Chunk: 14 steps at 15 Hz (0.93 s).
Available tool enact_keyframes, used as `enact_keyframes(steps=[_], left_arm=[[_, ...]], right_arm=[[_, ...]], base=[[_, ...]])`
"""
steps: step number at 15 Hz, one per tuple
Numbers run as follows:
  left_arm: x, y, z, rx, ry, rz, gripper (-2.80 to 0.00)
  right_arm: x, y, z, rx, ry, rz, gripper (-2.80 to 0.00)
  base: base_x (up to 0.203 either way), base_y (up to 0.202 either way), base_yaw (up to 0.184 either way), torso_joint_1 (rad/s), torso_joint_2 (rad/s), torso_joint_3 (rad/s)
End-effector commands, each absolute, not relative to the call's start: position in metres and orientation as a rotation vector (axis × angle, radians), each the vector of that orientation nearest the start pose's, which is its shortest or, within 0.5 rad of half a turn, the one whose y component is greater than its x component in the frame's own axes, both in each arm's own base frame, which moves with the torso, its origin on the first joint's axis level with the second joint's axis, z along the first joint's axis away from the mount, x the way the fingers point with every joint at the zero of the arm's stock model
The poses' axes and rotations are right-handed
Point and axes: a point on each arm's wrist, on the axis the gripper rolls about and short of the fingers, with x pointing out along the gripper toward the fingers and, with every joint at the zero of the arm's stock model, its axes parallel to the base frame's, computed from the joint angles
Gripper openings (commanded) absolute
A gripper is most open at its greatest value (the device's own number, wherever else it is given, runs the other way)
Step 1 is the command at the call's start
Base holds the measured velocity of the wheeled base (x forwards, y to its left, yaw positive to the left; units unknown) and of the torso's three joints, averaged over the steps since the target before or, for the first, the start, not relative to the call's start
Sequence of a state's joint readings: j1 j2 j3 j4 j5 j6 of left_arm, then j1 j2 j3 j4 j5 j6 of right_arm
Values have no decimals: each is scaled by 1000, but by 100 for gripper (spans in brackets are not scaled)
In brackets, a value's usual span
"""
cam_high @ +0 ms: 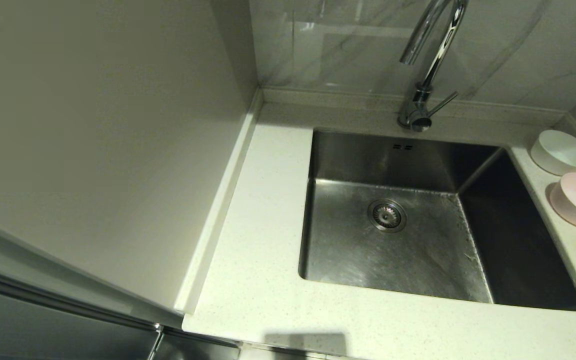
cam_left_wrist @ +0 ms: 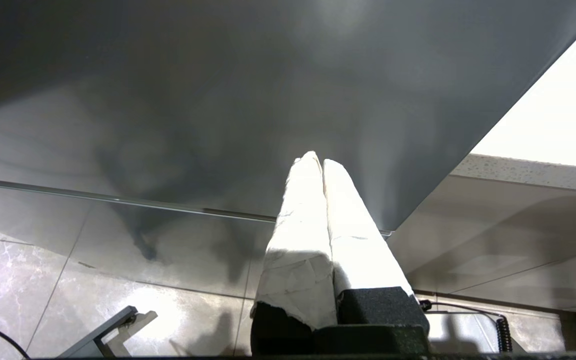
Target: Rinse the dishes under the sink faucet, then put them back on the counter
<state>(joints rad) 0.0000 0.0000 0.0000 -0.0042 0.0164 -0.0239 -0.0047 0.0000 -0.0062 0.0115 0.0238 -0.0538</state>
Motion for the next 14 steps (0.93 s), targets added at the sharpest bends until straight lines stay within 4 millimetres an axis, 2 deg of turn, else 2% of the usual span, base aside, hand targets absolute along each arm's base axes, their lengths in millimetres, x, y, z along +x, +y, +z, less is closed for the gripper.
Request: enact_keyframes(steps=[1,14], left_arm=[[-23,0,76,-25,-6,17,-280],[-23,0,76,-25,-6,17,-280]], right_arm=[[-23,1,76,-52,5,20,-280],[-23,1,76,-43,3,18,-280]], base=[[0,0,0,0,0,0],[0,0,0,0,0,0]])
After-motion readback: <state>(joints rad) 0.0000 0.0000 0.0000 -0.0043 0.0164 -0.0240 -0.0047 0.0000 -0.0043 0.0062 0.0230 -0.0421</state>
